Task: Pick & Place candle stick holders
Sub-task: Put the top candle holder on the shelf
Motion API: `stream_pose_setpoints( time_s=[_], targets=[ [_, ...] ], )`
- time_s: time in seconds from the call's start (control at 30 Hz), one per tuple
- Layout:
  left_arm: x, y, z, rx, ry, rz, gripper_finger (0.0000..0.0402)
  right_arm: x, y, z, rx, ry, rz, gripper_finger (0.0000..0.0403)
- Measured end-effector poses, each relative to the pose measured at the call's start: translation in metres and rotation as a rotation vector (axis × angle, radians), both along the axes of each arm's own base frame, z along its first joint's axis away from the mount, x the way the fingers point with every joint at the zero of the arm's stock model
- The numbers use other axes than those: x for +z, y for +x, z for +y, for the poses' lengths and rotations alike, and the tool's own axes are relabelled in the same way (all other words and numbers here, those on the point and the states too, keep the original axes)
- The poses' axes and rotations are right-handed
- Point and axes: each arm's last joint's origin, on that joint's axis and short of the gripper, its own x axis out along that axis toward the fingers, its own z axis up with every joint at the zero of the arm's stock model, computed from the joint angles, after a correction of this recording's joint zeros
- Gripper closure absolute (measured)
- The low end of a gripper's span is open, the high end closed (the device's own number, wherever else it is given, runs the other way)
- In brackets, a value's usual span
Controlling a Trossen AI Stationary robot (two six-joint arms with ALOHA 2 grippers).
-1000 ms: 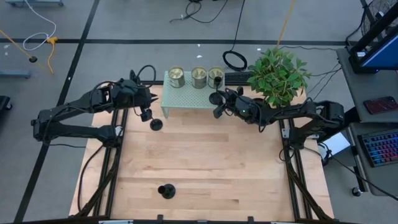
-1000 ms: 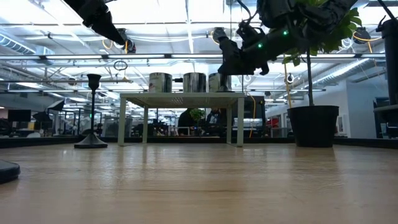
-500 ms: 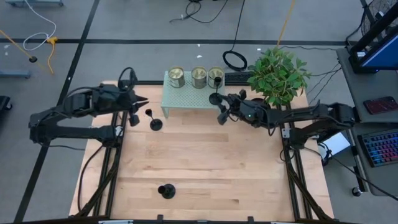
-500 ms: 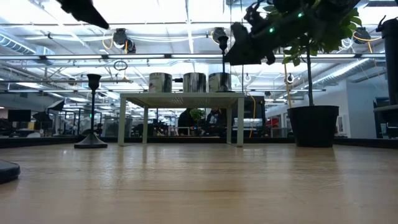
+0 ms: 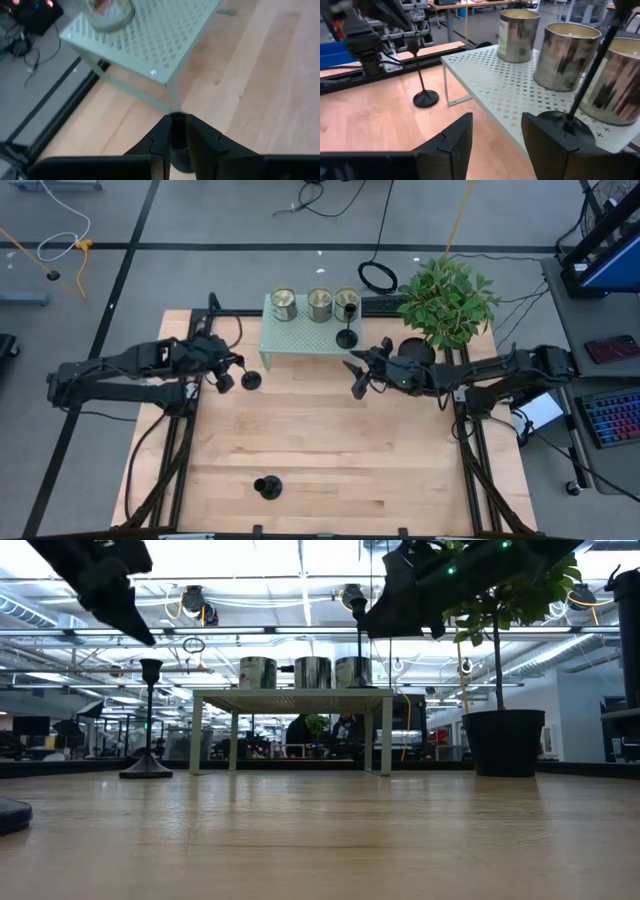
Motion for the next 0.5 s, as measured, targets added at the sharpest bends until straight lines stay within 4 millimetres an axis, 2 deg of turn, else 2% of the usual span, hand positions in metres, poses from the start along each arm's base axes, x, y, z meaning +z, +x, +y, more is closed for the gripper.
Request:
stream_pose_setpoints(
  time_s=[0.23, 0.5],
  targets=[
    [-0.005, 0.001, -0.004, 0.073, 0.009, -0.021, 0.0341, 0.0, 0.0, 0.004, 0.015, 0.0, 0.0, 0.0238],
    [-0.005, 0.004, -0.02, 0.04, -0.07, -0.083, 0.0341, -0.002, 0.0, 0.004, 0.015, 0.0, 0.02, 0.0238]
  ],
)
